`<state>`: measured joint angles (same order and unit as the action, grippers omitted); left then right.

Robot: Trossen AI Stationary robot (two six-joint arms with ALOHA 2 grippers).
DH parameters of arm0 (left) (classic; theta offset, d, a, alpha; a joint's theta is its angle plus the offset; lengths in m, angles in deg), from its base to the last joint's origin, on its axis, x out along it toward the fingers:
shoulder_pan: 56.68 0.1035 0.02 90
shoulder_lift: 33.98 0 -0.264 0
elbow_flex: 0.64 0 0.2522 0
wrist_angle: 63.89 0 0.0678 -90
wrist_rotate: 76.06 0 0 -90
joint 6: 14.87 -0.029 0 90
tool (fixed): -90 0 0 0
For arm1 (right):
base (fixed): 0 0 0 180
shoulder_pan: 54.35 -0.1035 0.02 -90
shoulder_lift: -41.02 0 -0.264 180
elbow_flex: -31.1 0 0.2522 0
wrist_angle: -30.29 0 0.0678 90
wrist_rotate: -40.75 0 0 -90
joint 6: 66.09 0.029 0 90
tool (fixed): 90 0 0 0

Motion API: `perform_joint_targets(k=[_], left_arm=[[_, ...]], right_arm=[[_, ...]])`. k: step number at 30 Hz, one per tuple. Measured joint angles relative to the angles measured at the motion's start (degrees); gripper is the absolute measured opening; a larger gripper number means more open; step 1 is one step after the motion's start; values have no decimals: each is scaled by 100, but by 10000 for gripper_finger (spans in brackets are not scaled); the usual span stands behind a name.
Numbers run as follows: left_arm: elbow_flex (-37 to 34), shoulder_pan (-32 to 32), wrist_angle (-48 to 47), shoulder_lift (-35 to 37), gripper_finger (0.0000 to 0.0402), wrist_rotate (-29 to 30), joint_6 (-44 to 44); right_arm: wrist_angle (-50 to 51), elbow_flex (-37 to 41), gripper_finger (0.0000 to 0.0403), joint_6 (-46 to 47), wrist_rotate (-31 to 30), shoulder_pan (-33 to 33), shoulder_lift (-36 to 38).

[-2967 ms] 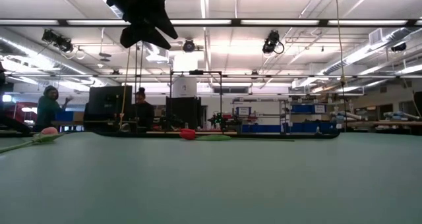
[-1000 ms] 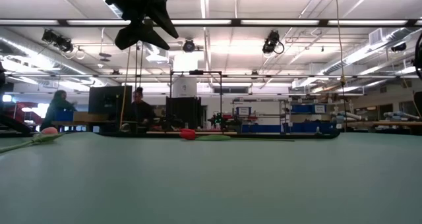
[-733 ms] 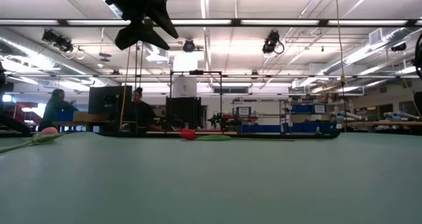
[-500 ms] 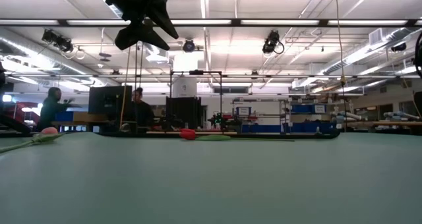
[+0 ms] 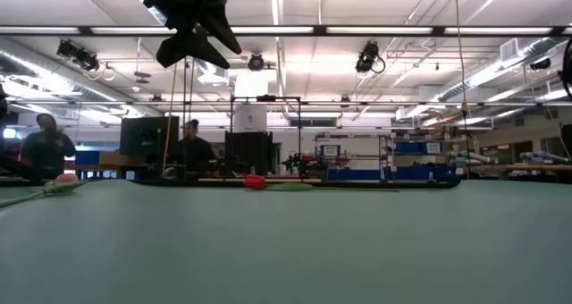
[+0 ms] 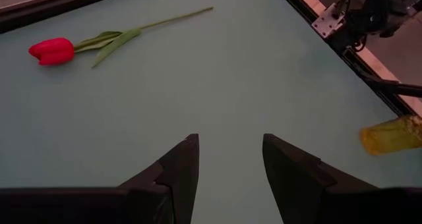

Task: Sort flowers into vase by color
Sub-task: Put the right pink flower into the yellow vase

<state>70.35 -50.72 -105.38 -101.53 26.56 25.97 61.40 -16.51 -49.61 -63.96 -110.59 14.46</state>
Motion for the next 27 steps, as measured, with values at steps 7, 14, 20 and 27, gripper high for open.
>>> perform_joint_targets(k=[7, 14, 20, 27], left_arm=[[0, 53, -14, -1, 172, 18, -195], [0, 401, 11, 0, 172, 20, -269], [0, 636, 9, 0, 172, 19, -269], [0, 702, 6, 0, 172, 17, -413]], right_arm=[[-32, 0, 123, 375, 460, 0, -344], [-1332, -1, 123, 467, 516, 0, -266], [-1777, -2, 124, 430, 505, 0, -69], [-752, -9, 124, 1297, 433, 0, -218]])
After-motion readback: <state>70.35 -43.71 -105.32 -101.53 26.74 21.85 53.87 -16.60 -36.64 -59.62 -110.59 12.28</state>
